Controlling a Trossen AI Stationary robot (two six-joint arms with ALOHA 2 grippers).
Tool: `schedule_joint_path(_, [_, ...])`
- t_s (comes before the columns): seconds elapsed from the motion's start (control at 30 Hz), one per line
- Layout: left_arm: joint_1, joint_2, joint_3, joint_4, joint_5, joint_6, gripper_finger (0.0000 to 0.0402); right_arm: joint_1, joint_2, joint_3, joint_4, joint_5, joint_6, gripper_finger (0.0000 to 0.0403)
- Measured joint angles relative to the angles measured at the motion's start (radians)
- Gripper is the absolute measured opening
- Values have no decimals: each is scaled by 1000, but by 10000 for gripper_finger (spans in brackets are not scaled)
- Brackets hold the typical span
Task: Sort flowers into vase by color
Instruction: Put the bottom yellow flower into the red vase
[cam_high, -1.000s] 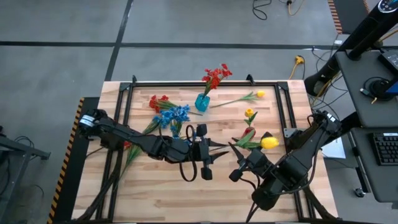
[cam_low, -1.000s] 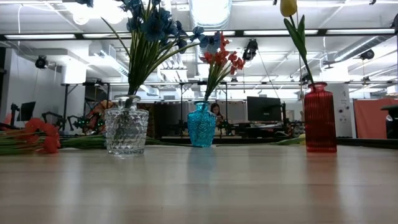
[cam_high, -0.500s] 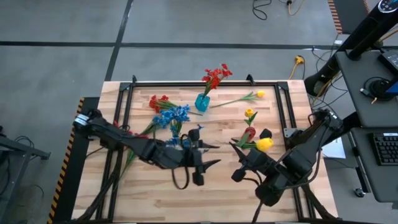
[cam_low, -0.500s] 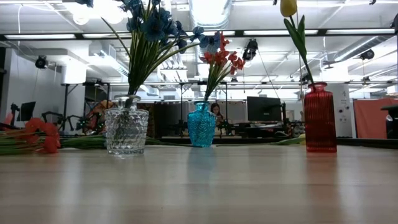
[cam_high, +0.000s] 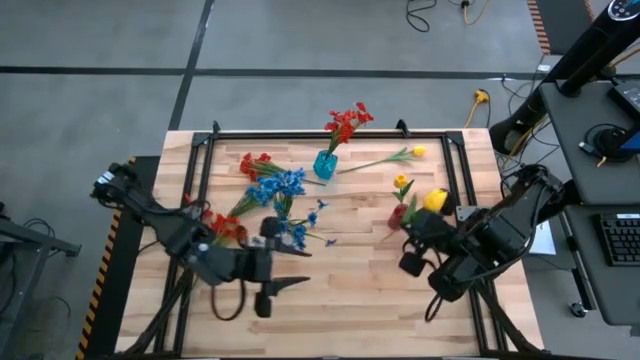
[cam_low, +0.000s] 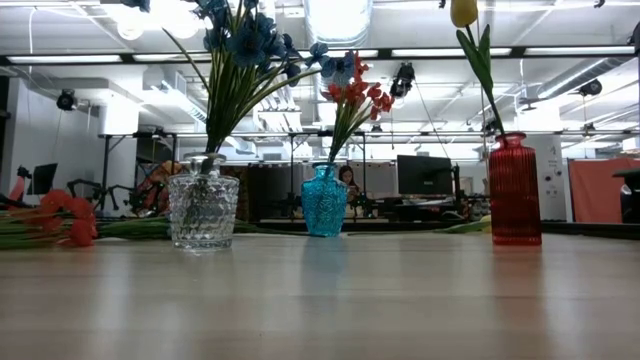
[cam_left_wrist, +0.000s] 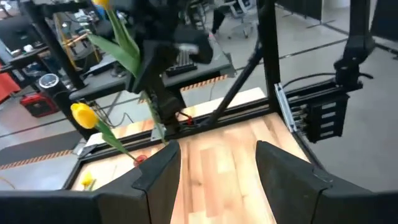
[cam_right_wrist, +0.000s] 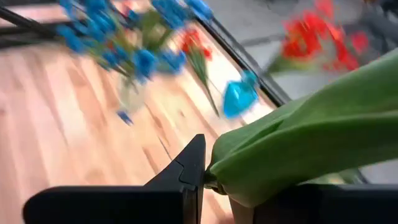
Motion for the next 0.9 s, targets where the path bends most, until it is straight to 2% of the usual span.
schedule_joint_path(0.07, [-22,-28,0,-33,-43,-12,192,-1,-13,-15,-38,-40,71,43])
schedule_joint_path(0.17, [-50,-64,0,-84,-147,-36,192,-5,-67,-56,6,-90,32,43])
schedule_joint_path(0.33, [-96,-106,0,-197,-330,-93,192,-27,-140,-107,-35,-89,101,43])
schedule_joint_path(0.47, [-120,-131,0,-285,-424,-162,192,-52,-200,-157,-38,-86,102,43])
schedule_joint_path(0.6, [-138,-141,0,-334,-466,-211,192,-80,-261,-199,-40,-82,43,43])
schedule_joint_path(0.77, [-144,-137,0,-341,-467,-215,192,-105,-317,-239,-39,-39,-75,43])
schedule_joint_path(0.9, [-144,-131,0,-342,-467,-213,192,-129,-338,-256,-38,-12,-92,43])
